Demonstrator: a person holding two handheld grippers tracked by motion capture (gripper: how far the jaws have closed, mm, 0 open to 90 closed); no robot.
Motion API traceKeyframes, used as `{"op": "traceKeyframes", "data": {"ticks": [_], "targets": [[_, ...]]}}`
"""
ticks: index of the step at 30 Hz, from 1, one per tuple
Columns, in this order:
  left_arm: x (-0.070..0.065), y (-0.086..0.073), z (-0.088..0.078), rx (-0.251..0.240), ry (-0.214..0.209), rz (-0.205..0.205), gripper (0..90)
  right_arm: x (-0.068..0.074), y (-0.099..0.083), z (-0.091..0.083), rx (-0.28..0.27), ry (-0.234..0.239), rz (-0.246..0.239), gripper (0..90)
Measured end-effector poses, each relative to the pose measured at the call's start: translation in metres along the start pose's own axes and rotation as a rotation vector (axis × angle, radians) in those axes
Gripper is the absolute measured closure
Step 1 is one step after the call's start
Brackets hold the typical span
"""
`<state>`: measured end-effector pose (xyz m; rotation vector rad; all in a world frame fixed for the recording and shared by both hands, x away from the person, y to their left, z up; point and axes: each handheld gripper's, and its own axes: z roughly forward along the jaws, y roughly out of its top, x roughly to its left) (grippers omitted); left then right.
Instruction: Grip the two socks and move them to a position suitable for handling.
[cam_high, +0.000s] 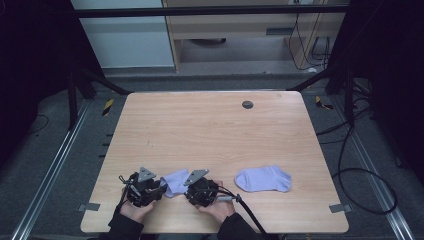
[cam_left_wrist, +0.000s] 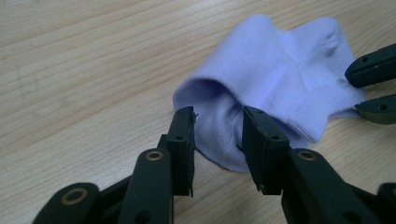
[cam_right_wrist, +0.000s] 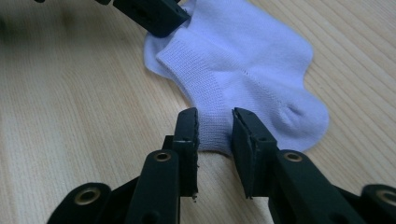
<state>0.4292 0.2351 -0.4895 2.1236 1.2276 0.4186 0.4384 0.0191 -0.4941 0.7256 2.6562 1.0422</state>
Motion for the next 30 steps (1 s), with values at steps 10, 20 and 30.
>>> {"op": "traceKeyframes", "data": {"ticks": [10,20,30], "targets": [[0.0,0.0,0.001,0.012,-0.004,0.014,77.4,0.001,0.002,-0.001,-0.019,0.008,0.048,83.3],[0.001,0.003,0.001,0.025,-0.027,0.038,85.5,-0.016,0.016,-0.022,-0.217,-0.037,0.185,83.3],[0.001,0.005,0.001,0.031,-0.042,0.074,85.9,-0.044,0.036,0.0,-0.24,-0.129,0.27,82.5]]}}
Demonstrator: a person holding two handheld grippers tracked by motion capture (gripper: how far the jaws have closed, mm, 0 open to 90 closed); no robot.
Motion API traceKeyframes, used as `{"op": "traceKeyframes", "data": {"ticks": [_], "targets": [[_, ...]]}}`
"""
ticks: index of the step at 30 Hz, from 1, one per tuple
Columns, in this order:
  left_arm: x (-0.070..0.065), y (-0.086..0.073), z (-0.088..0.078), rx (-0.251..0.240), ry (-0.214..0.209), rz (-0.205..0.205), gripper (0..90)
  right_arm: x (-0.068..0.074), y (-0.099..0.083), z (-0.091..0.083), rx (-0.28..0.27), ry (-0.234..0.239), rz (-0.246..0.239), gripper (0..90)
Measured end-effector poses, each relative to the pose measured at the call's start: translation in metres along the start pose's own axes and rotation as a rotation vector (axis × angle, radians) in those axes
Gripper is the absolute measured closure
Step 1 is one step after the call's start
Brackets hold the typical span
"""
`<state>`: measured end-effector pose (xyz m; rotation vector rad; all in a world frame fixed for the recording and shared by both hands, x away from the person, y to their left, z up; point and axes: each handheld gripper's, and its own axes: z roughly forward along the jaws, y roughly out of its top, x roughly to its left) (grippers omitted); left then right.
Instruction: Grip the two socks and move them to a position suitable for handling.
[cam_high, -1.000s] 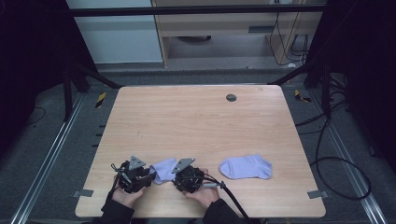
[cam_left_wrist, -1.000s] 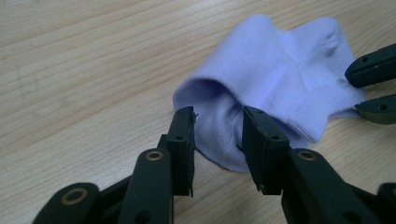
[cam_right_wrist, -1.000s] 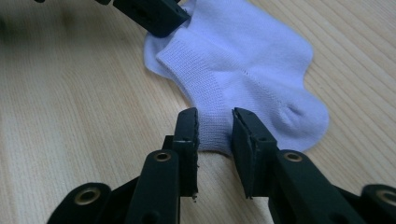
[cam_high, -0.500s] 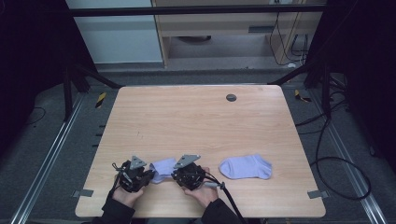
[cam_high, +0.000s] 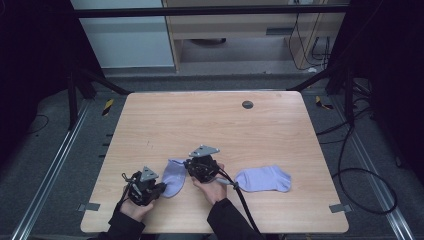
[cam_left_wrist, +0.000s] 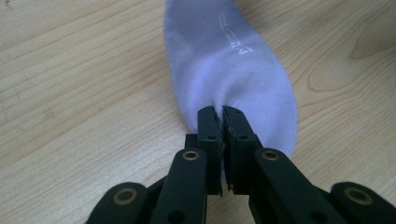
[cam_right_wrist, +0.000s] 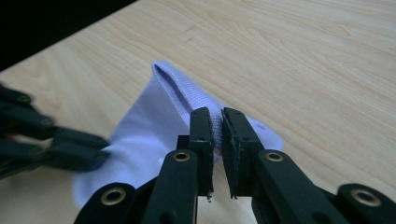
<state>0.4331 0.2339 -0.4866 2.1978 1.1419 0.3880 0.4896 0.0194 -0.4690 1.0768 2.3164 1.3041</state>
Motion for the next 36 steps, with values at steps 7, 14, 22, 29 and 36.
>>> {"op": "traceKeyframes", "data": {"ticks": [7,14,22,29,36], "targets": [[0.004,0.0,0.0,-0.005,0.008,-0.01,85.1,-0.008,0.007,0.025,0.009,-0.082,-0.001,77.1],[0.011,0.001,-0.011,-0.081,0.038,-0.089,68.7,-0.021,0.016,0.019,-0.027,-0.138,-0.025,62.6],[0.01,-0.004,-0.012,-0.051,0.046,-0.132,61.2,-0.034,0.017,0.025,0.02,-0.109,-0.024,61.9],[0.006,-0.005,-0.005,0.004,0.044,-0.131,65.4,-0.038,0.013,0.048,0.072,-0.096,-0.026,65.8],[0.005,-0.004,-0.002,0.016,0.05,-0.116,75.5,-0.042,0.009,0.061,0.12,-0.106,-0.037,77.8]]}}
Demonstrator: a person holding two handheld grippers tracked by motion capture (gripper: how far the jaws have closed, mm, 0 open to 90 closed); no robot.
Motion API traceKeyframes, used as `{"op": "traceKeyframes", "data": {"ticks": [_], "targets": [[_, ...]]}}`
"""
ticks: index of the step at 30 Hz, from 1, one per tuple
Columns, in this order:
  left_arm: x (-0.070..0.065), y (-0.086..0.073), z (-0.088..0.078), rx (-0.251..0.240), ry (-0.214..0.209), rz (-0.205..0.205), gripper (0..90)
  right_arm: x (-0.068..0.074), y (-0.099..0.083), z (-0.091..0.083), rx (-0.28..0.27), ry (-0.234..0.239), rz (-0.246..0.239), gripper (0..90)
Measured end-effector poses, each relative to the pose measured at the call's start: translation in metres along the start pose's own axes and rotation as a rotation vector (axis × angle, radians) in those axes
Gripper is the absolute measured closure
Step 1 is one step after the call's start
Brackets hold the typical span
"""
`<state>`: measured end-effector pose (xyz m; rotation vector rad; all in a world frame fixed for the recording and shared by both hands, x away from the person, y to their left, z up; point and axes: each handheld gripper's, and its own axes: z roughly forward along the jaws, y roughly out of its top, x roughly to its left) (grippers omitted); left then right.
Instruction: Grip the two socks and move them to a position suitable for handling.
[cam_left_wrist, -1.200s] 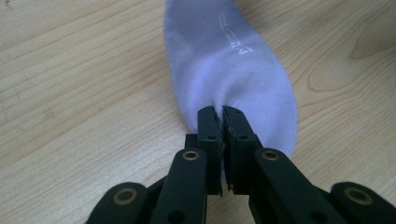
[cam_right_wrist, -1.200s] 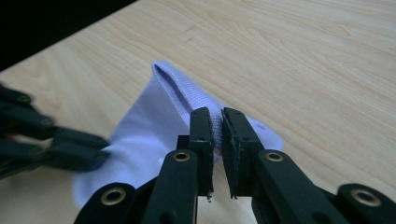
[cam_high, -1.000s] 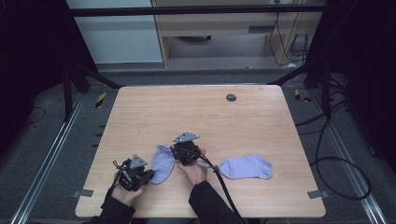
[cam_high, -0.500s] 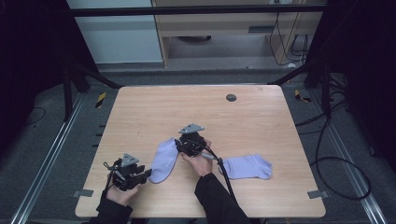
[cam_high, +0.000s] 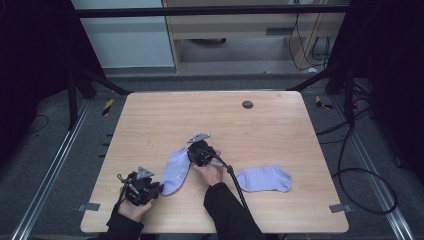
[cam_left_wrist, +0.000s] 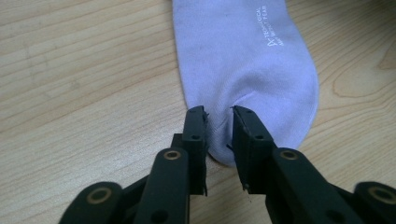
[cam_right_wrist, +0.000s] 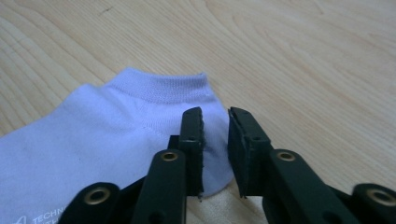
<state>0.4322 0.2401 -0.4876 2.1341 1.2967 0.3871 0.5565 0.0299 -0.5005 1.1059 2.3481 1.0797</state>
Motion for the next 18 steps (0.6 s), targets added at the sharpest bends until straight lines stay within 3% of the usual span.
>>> {"op": "traceKeyframes", "data": {"ticks": [3,7,10,18], "targets": [[0.0,0.001,0.001,0.004,-0.014,0.0,82.7,0.001,0.0,0.0,0.013,0.009,0.002,85.7],[-0.001,0.002,0.0,0.007,-0.015,0.013,86.0,0.002,0.001,-0.002,0.031,0.021,0.01,88.0],[0.002,0.004,-0.004,-0.01,-0.011,0.012,86.4,0.002,0.002,-0.01,0.015,0.034,0.021,88.2],[0.029,0.014,-0.006,-0.026,0.061,0.002,86.4,0.011,-0.001,-0.044,-0.045,0.058,0.006,88.0]]}}
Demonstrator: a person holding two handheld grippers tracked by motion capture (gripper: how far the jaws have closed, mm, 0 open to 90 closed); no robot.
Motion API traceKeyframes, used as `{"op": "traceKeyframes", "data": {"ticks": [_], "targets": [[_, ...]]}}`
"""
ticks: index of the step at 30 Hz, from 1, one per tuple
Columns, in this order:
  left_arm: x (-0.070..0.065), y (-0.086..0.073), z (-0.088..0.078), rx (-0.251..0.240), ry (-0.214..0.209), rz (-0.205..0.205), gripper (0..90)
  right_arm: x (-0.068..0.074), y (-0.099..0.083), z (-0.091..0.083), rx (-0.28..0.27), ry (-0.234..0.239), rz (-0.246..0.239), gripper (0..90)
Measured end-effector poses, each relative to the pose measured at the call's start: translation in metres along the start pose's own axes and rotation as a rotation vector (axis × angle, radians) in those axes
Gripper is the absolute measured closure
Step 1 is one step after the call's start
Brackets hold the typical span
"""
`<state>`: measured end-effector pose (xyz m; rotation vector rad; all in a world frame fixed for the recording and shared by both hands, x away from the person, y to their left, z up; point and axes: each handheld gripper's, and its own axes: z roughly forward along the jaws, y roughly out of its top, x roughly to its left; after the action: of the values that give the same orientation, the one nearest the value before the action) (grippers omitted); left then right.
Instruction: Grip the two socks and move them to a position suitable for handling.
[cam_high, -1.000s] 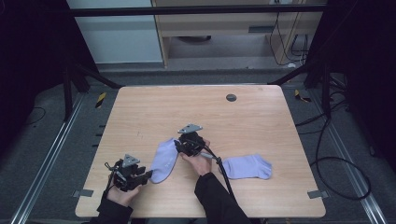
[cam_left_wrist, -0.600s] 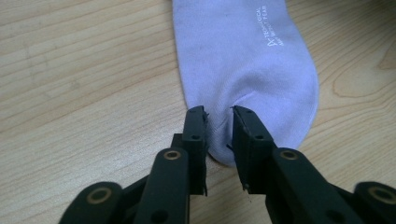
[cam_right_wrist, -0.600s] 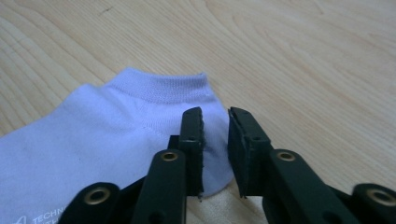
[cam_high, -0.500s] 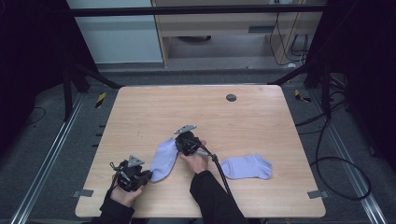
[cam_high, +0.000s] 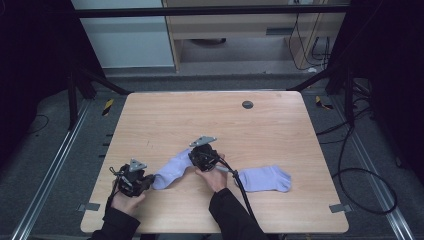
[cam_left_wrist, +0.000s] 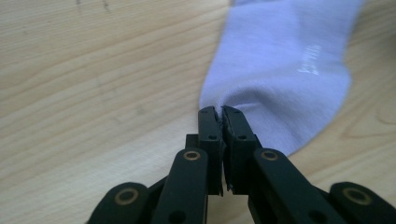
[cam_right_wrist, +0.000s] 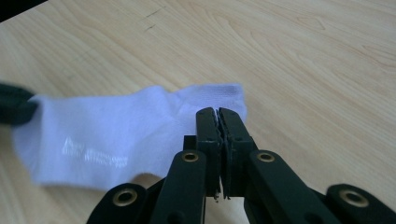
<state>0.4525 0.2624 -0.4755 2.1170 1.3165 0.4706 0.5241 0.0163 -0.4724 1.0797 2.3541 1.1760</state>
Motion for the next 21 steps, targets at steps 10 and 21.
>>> {"op": "traceKeyframes", "data": {"ticks": [10,21], "targets": [[0.01,0.007,0.009,0.016,0.049,0.051,84.7,0.018,-0.028,-0.016,0.044,0.009,0.015,87.7],[0.019,0.006,-0.002,-0.049,0.058,-0.012,63.9,0.022,-0.04,-0.027,0.053,0.017,0.029,77.5]]}}
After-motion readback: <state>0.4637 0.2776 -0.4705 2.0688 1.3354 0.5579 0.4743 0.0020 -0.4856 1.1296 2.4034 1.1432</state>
